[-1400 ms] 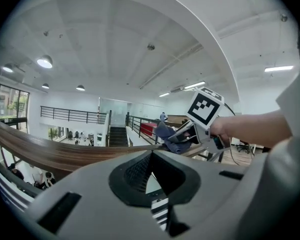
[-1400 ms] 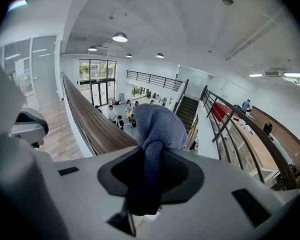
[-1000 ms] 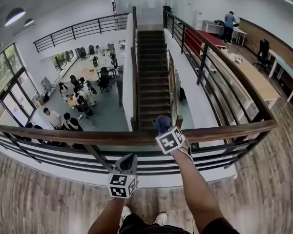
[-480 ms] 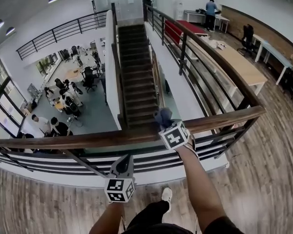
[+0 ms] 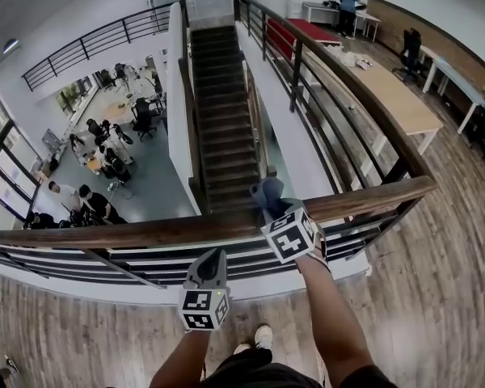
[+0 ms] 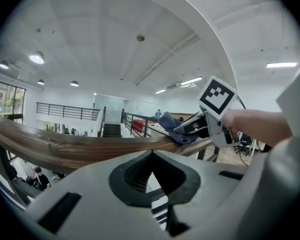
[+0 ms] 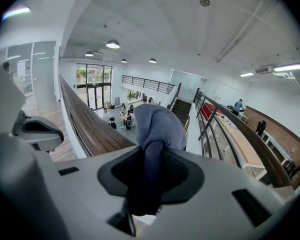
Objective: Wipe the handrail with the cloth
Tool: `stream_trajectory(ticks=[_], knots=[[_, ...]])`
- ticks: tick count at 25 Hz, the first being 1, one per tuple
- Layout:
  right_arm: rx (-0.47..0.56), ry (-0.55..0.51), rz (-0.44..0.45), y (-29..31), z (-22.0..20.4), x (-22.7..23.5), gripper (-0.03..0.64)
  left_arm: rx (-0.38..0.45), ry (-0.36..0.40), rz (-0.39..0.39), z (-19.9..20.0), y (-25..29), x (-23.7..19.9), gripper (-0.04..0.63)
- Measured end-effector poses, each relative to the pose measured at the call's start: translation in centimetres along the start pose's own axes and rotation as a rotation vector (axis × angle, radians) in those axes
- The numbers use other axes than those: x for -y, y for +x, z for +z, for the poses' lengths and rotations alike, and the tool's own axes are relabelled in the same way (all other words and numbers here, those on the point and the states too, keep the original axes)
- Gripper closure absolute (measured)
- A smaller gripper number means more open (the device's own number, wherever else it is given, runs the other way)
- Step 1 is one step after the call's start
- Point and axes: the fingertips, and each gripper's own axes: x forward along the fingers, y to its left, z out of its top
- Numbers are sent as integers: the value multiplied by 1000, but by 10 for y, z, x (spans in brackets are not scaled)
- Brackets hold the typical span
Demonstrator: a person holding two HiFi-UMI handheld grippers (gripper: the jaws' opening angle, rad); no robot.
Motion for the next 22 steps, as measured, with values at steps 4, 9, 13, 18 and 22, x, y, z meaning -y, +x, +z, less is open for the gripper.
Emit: stream_trajectory(ticks=[4,9,13,18,22], knots=[[-10,-23,-46,-13,-23,40,506,3,-32,-8,0,19,36,592],[-25,12,-76,-27,-56,91,506,20,-31,-27,5,46,78,592],[22,58,-70,-41,-68,119,506,27,-30,-34,9,61,113,592],[11,5,-50,-51,-78,148,506,15,3,-19,14,83,154,592],[27,38,-59,-70,-110,184,506,25,11,45,12,88,189,592]])
